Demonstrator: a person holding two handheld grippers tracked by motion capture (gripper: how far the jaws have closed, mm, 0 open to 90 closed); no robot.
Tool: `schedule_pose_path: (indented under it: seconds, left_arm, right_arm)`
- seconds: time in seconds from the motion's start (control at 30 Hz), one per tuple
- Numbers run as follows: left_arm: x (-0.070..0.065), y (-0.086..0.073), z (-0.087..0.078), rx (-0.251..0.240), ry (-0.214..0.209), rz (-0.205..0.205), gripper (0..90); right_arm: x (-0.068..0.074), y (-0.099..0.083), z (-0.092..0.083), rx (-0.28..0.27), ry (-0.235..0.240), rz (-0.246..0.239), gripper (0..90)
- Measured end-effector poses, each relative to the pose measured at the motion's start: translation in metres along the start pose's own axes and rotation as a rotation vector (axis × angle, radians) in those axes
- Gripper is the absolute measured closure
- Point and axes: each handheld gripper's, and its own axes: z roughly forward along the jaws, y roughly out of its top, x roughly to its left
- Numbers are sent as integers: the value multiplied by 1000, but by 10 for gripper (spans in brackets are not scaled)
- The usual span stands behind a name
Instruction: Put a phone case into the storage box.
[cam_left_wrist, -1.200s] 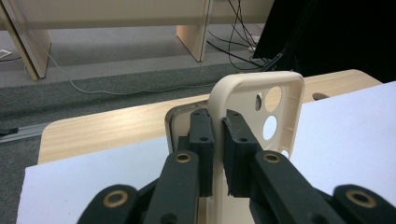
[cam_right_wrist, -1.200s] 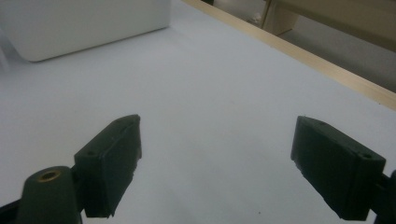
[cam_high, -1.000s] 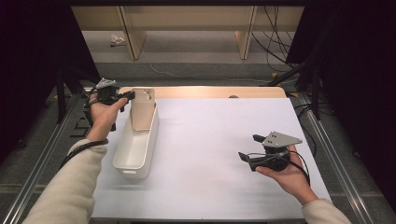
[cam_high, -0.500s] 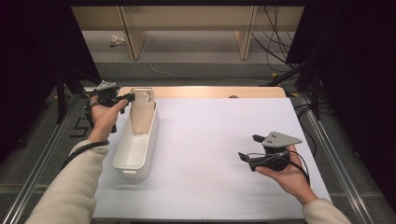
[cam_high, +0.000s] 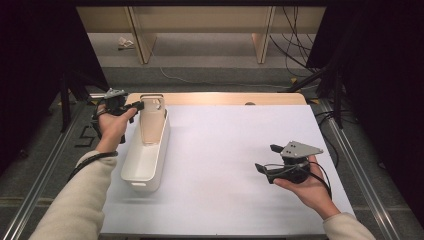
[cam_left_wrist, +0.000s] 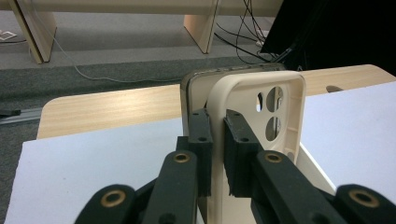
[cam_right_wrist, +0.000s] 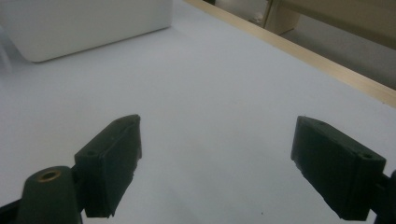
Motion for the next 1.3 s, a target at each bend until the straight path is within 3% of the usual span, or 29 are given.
schedule_pose_path:
  seconds: [0.4, 0.5, 0.7, 0.83, 1.13, 1.3]
  left_arm:
    - [-4, 2, 2, 31, 71, 53, 708]
    - [-4, 1, 1, 22, 86, 46, 673]
    - [-8, 4, -6, 12, 88, 61, 580]
    - [-13, 3, -15, 0, 56, 53, 494]
    - [-30, -4, -40, 8, -16, 88, 294]
    - [-40, -10, -56, 0, -25, 86, 185]
  right_arm:
    - [0, 0, 0, -1, 1, 0, 171]
    - [0, 0, 0, 0, 2, -1, 171]
    - [0, 0, 0, -1, 0, 0, 171]
    - [0, 0, 0, 1, -1, 1, 170]
    - [0, 0, 0, 2, -2, 4, 169]
    - [-1, 0, 0, 3, -3, 3, 168]
